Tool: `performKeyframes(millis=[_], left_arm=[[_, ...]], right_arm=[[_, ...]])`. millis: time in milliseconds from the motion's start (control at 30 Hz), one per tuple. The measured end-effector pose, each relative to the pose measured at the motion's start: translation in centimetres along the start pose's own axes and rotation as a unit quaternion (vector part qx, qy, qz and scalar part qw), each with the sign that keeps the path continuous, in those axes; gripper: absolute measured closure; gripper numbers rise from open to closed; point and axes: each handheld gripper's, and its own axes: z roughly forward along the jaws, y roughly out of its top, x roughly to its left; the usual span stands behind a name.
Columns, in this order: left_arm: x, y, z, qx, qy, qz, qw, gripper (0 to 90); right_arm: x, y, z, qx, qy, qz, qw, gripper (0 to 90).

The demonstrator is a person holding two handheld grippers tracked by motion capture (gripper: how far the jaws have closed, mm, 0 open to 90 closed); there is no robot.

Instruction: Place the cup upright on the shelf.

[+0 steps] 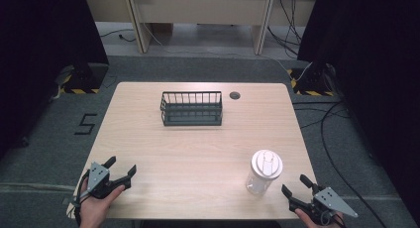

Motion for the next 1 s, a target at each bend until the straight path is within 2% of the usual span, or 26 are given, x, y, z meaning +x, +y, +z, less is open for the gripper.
performKeyframes(millis=[67, 167, 300, 500, 700, 1000], left_arm=[[0.0, 0.0, 0.0, 0.0, 0.0, 0.001, 1.0, 16.8], [-0.2, 0.0, 0.0, 0.0, -0.002, 0.004, 1.0, 16.9], [-0.2, 0.0, 0.0, 0.001, -0.002, 0.003, 1.0, 16.8], [-0.2, 0.0, 0.1, 0.001, -0.002, 0.004, 1.0, 16.7], [-0.3, 0.0, 0.1, 0.003, -0.004, 0.002, 1.0, 16.7], [-0.4, 0.0, 0.1, 0.003, -0.008, 0.005, 0.9999, 16.7]], right_arm=[[0.2, -0.1, -0.1, -0.001, 0.007, -0.01, 0.9999, 22.4], [0.6, -0.1, -0.3, 0.002, 0.015, -0.009, 0.9998, 22.0], [1.0, -0.2, -0.4, 0.002, 0.025, -0.022, 0.9994, 22.0], [1.5, -0.2, -0.5, 0.007, 0.039, -0.024, 0.9989, 22.1], [2.4, 0.0, 0.1, 0.007, 0.064, -0.024, 0.9976, 21.5], [3.3, 0.5, 1.5, 0.007, 0.079, -0.038, 0.9962, 19.4]])
